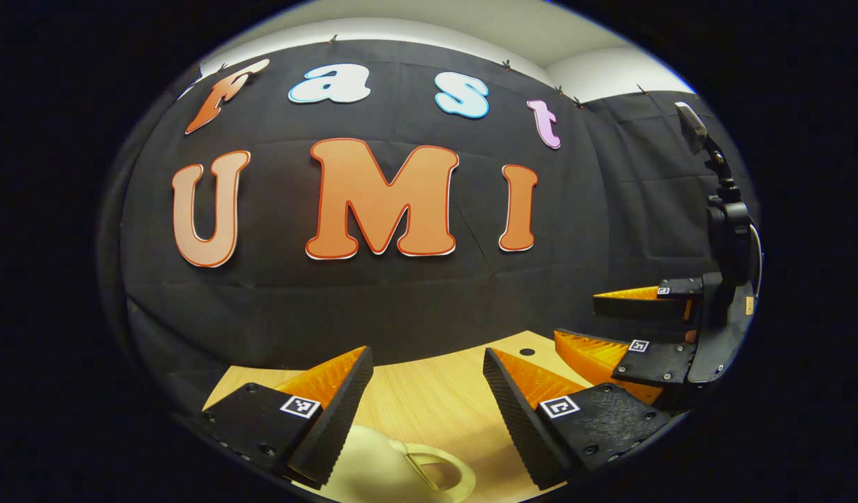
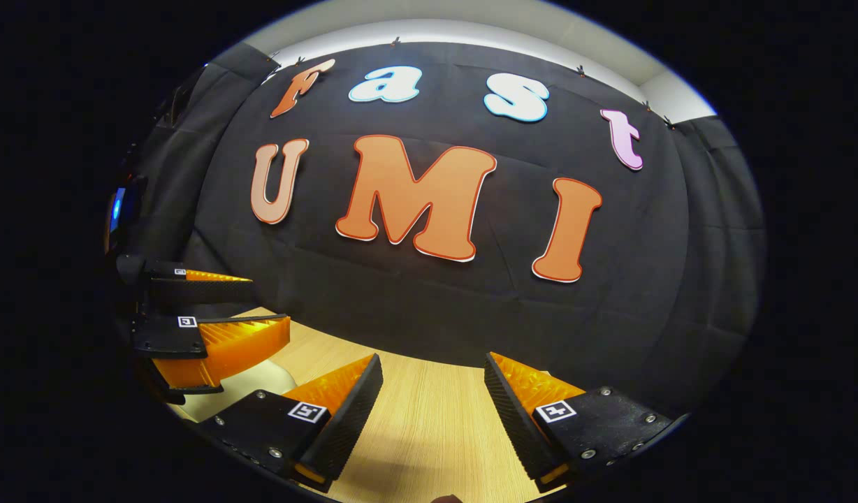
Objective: First open the suitcase, pack the skin care products into it, and then close the suitcase.
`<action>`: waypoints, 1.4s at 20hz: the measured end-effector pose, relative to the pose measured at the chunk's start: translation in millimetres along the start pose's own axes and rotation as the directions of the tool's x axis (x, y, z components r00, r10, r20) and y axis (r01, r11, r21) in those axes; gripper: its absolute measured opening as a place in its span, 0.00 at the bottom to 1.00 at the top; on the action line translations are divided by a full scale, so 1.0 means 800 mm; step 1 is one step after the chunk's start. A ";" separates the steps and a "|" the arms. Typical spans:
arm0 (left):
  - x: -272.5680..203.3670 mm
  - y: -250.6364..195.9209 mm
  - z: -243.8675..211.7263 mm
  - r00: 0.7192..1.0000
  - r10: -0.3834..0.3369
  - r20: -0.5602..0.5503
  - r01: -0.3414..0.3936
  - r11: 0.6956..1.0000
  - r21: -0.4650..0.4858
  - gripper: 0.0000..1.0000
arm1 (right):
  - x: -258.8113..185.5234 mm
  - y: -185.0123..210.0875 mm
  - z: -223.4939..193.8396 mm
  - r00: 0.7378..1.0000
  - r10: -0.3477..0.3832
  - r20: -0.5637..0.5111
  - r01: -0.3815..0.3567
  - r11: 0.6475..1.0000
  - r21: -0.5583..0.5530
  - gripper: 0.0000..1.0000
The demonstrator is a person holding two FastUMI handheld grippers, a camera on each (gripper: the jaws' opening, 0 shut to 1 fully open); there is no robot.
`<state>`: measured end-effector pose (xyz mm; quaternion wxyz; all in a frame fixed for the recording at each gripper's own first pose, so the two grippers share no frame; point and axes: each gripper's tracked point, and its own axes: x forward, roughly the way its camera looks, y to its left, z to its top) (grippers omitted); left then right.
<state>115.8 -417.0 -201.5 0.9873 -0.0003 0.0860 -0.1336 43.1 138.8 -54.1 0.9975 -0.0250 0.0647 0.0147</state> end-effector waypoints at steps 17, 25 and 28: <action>-0.025 0.028 0.009 0.984 0.165 0.066 -0.171 0.979 0.107 0.98 | -0.015 0.004 0.026 0.994 0.064 0.092 -0.058 0.996 -0.070 0.93; -0.029 -0.024 0.019 0.967 0.250 0.050 -0.253 0.965 0.072 0.98 | -0.035 -0.050 0.018 0.986 0.116 0.119 -0.107 0.991 -0.077 0.93; -0.025 -0.033 0.029 0.964 0.261 0.048 -0.263 0.963 0.065 1.00 | -0.040 -0.073 0.015 0.988 0.101 0.118 -0.094 0.993 -0.067 0.93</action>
